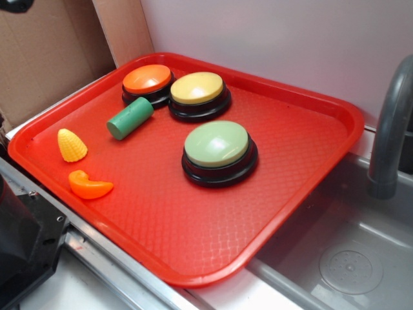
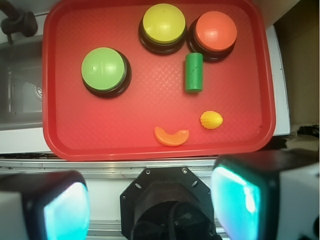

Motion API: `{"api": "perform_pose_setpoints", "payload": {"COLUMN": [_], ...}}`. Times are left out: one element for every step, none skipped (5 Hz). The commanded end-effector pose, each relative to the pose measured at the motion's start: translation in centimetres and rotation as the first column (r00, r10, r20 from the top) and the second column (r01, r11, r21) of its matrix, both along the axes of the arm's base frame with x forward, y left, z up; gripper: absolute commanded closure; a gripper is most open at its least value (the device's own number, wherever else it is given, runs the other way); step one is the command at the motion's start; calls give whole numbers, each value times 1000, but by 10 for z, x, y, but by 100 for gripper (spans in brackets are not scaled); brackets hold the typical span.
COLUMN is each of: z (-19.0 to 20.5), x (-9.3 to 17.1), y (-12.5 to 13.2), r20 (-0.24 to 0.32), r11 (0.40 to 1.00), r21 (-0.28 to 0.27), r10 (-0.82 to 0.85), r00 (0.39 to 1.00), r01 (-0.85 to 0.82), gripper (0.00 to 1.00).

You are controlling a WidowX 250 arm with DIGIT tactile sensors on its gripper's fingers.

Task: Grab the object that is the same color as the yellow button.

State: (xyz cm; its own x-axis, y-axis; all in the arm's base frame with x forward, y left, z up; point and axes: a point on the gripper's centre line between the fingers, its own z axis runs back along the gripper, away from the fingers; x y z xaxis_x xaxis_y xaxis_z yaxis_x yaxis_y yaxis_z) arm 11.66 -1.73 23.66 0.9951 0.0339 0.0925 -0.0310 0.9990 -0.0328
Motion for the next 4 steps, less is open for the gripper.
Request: {"api": "perform_pose_setpoints", "payload": {"z": [0,-6,-22,-39], "x": [0,-2,-7,-9], "y": [0,17,43,65], "r20": [0,8,-13,-5], "r11": [1000,1000,997,993], "r21": [0,1,-7,17], "r10": [0,19,80,113], "r00": [1000,1000,997,994], "r01": [0,-19,-80,-113], "gripper": [0,0,0,0]}}
